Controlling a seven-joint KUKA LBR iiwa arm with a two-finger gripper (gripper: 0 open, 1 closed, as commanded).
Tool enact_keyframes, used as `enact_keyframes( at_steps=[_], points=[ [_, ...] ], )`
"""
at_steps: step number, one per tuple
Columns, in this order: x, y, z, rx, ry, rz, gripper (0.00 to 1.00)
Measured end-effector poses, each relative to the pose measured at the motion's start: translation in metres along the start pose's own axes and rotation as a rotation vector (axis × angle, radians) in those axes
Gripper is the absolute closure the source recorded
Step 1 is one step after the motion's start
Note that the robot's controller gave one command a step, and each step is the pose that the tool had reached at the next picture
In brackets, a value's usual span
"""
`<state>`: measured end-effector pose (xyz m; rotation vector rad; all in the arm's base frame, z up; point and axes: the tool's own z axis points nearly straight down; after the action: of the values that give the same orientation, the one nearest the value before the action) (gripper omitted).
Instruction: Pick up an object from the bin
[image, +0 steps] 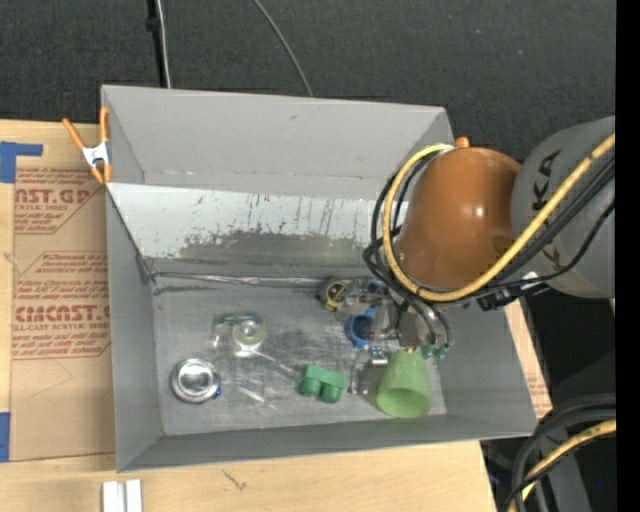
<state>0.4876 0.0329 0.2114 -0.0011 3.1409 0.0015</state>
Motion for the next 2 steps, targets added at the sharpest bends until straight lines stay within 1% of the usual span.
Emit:
enact_keyframes(
  at_steps=[1,2],
  points=[
    [-0.002,0.068,0.103,-0.001,0.006,-0.21,0.0],
    [0.01,0.167,0.12,-0.004,-0.001,-0.148,0.0]
  ],
)
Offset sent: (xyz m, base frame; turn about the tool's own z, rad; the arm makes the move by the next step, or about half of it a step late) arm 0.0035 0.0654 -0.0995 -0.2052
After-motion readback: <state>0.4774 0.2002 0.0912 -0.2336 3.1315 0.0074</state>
